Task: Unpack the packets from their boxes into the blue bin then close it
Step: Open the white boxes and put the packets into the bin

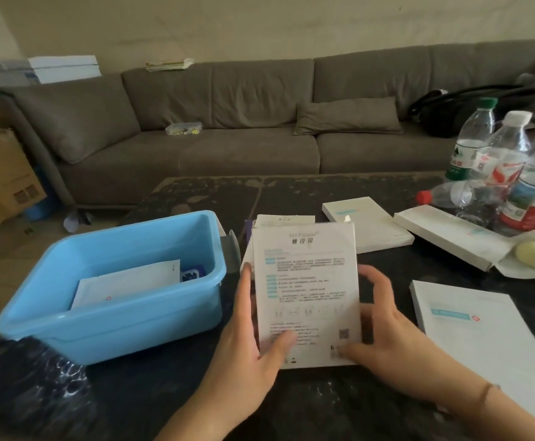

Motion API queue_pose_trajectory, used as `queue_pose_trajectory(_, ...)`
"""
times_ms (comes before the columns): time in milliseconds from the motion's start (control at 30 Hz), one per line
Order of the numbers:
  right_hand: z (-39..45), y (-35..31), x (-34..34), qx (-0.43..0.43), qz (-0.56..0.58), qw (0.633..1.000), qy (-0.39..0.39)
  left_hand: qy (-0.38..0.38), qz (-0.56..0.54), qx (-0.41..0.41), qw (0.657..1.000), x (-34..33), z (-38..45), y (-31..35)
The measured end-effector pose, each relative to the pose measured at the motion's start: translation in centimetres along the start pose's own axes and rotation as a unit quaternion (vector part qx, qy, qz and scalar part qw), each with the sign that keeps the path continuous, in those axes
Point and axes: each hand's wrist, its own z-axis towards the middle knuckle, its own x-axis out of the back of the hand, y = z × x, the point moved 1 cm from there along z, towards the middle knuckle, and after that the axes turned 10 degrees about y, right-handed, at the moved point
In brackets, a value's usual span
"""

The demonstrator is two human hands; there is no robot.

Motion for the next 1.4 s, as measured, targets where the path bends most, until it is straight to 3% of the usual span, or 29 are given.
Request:
queue_pose_trajectory(133,2.6,0.1,1.0,-0.058,0.214,0.959,0.175,0.066,-0.049,0.04,0.996,-0.3,0.5,0.4)
queue_pose_trajectory(200,4.1,-0.5,0.9,-0.096,0.276,0.936,0.195,0.072,-0.037,0.049,0.996,-0.3,0.4,0.5)
queue_pose_trajectory(267,5.3,-1.0,0.5,-0.122,0.276,0.936,0.182,0.062,-0.008,0.034,0.997,-0.4,0.3,0.4)
queue_pose_trajectory(400,6.0,-1.3,-0.4,-0.1,0.119,0.969,0.19,0.058,0.039,-0.008,0.998,-0.6,0.4,0.4)
queue_pose_trajectory(533,5.2,-0.7,1.0,-0.06,0.0,0.973,0.224,0.052,0.049,-0.011,0.997,-0.7,0.4,0.1)
queue_pose_trajectory(633,3.8,1.0,4.2,-0.046,-0.185,0.94,0.282,0.049,0.054,-0.031,0.997,-1.0,0.5,0.6)
queue_pose_trajectory(700,2.5,2.9,6.6,-0.131,-0.325,0.898,0.265,0.05,0.06,-0.042,0.996,-1.4,0.4,1.0)
queue_pose_trajectory(767,1.4,4.6,8.6,-0.237,-0.365,0.876,0.209,0.051,0.06,-0.047,0.996,-1.7,0.3,1.2)
queue_pose_trajectory(867,0.5,5.6,9.8,-0.28,-0.346,0.878,0.176,0.033,0.069,-0.054,0.996,-2.4,-0.2,1.1)
queue_pose_trajectory(1000,0.3,5.6,9.9,-0.241,-0.316,0.899,0.184,0.008,0.084,-0.064,0.994,-3.0,-0.7,1.0)
queue_pose_trajectory(1233,0.8,4.2,6.8,-0.152,-0.112,0.96,0.207,-0.028,0.11,-0.09,0.989,-4.0,-1.6,0.9)
queue_pose_trajectory(1333,1.4,4.1,4.8,-0.161,0.027,0.963,0.217,-0.034,0.142,-0.149,0.978,-4.3,-2.5,1.3)
queue_pose_trajectory(1400,1.7,4.1,3.7,-0.174,0.132,0.953,0.209,-0.052,0.196,-0.247,0.948,-4.8,-3.4,1.5)
